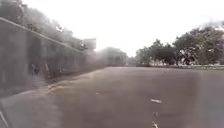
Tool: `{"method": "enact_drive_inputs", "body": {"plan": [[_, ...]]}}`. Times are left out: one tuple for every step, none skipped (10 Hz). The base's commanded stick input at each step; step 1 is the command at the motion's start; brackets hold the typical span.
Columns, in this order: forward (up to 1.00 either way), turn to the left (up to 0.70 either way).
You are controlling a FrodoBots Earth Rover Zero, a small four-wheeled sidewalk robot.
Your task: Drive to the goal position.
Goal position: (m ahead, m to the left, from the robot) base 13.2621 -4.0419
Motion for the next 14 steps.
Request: {"method": "enact_drive_inputs", "body": {"plan": [[1.0,0.0],[1.0,0.0],[1.0,0.0],[1.0,0.0],[1.0,0.0],[1.0,0.0],[1.0,0.0],[1.0,0.0],[1.0,0.0],[1.0,0.0],[1.0,0.0],[1.0,0.0],[1.0,0.0],[1.0,0.0]]}}
